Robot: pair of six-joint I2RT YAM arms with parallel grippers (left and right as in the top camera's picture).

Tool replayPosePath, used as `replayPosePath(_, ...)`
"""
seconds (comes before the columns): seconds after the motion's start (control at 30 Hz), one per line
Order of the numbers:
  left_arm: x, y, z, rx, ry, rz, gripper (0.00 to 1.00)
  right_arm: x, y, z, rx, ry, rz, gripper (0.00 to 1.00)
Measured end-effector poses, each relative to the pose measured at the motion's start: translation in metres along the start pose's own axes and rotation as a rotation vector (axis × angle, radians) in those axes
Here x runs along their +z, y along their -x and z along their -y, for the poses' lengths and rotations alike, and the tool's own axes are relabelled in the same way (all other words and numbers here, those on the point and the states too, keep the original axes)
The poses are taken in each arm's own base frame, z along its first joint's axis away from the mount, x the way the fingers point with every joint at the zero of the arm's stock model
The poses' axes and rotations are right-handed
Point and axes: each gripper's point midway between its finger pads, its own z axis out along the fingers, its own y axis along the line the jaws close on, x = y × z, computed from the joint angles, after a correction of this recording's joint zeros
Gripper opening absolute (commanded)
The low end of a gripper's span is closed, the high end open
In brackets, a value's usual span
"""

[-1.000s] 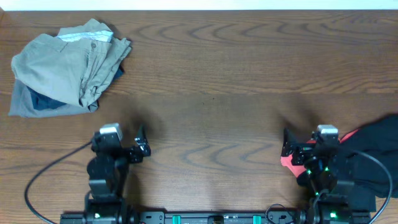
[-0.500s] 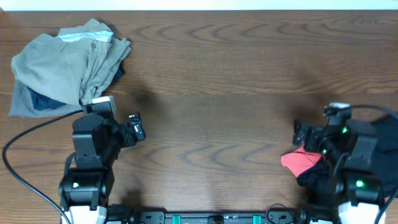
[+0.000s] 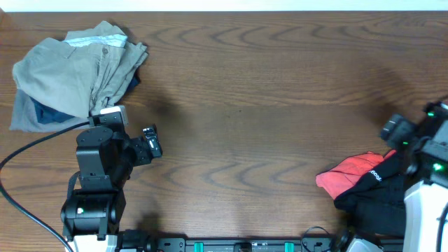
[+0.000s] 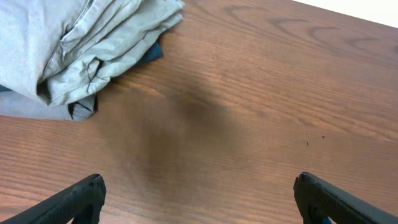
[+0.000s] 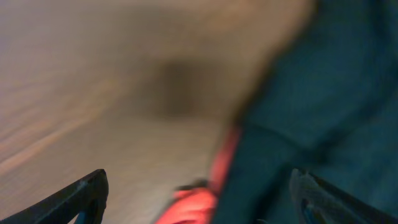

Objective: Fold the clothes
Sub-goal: 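Reach the right gripper into the black garment pile and grasp it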

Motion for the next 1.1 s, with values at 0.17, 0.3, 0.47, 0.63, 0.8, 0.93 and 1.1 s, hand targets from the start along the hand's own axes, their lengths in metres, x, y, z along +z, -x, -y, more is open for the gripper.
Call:
replayPosePath(0.17,0.0,0.0,0.0,0.0,0.0,-0.002,0.98,0.027,-0.008,0.083,0.23,-0.237,-0.06,0.89)
replayPosePath(0.3,0.0,-0.001,0.0,0.0,0.001,-0.006,0.98,0.04,-0.019,0.137,0.387,-0.359,-0.086,0.87)
replayPosePath(0.47,0.0,-0.004,-0.001,-0.001,0.004,-0.016,0.98,0.058,-0.022,0.179,0.537,-0.396,-0.058,0.86)
replayPosePath(0.63,0.0,-0.005,-0.001,-0.002,0.004,-0.02,0.98,0.07,-0.019,0.194,0.575,-0.396,-0.03,0.8)
replayPosePath(0.8,0.0,-0.005,-0.001,-0.001,0.005,-0.021,0.98,0.086,-0.02,0.201,0.578,-0.389,-0.025,0.77)
replayPosePath(0.93,0.0,-0.005,-0.001,-0.001,0.004,-0.021,0.98,0.1,-0.028,0.202,0.56,-0.387,-0.054,0.64)
replayPosePath(1.1,0.0,-0.005,-0.001,-0.001,0.005,-0.022,0.98,0.112,-0.032,0.204,0.544,-0.386,-0.064,0.06)
